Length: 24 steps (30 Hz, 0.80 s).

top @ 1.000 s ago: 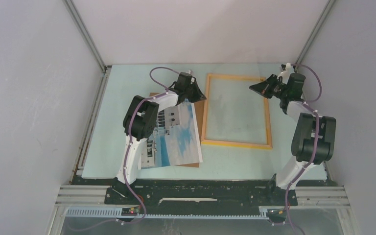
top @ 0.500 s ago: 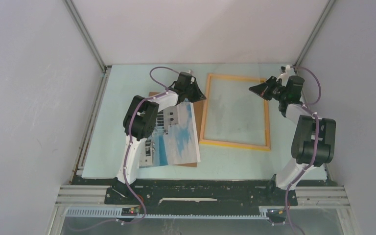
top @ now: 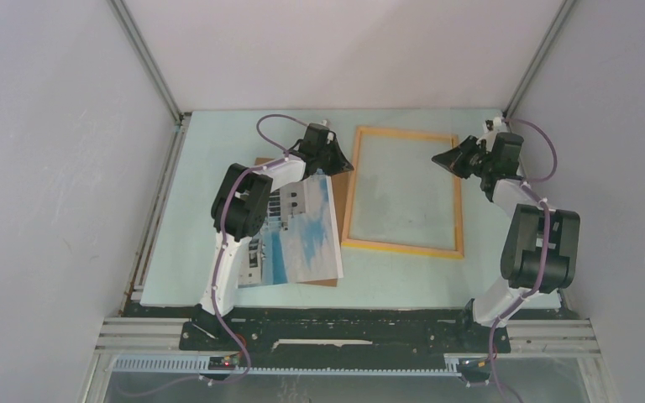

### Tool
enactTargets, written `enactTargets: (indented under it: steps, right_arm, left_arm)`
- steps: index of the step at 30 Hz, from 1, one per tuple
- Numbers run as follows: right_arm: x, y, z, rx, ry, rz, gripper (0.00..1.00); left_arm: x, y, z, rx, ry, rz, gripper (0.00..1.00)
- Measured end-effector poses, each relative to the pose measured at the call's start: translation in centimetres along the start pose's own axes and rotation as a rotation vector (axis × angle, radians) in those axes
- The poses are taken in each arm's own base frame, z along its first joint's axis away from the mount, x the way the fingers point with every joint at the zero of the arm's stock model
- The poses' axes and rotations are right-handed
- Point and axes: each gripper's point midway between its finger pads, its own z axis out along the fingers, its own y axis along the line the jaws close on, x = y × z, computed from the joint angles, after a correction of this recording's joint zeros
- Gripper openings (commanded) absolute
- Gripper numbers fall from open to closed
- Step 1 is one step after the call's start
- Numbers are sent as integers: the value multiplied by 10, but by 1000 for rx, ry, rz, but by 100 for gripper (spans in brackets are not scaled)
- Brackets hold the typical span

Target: Put the photo into the frame

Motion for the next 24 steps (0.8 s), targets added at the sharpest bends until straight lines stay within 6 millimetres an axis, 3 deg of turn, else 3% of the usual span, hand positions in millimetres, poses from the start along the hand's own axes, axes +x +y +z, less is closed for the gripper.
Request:
enactTargets:
  steps: [24]
  right_arm:
    - [26,-39,5,133,65,34,33]
  left_arm:
    - [0,0,0,2,-2,1,0]
